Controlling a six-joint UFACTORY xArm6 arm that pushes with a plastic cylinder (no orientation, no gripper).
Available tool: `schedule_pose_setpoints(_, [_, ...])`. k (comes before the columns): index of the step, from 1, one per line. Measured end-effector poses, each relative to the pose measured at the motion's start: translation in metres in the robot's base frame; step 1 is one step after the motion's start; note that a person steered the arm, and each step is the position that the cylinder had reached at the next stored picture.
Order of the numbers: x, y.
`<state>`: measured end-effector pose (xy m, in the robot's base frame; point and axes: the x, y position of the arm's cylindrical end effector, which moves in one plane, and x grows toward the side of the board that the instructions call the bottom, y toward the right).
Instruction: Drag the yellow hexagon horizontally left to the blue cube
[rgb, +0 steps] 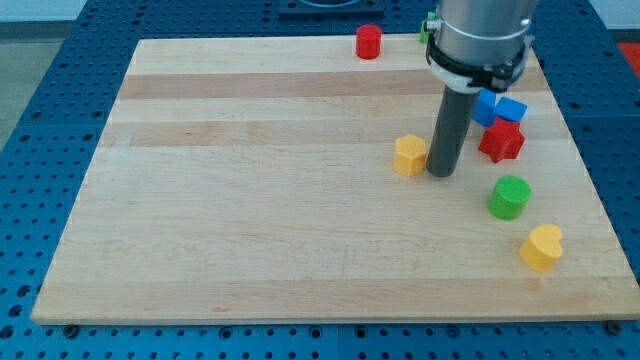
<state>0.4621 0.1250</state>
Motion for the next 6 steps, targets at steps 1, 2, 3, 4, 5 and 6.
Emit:
schedule_pose_setpoints(1, [0.024, -0.007])
schedule_pose_setpoints(2, [0.025, -0.011])
schedule_pose_setpoints(3, [0.025, -0.011])
schedule_pose_setpoints(4, [0.036, -0.024])
schedule_pose_setpoints(5, [0.025, -0.047])
schedule_pose_setpoints(6, [-0.022, -0.047])
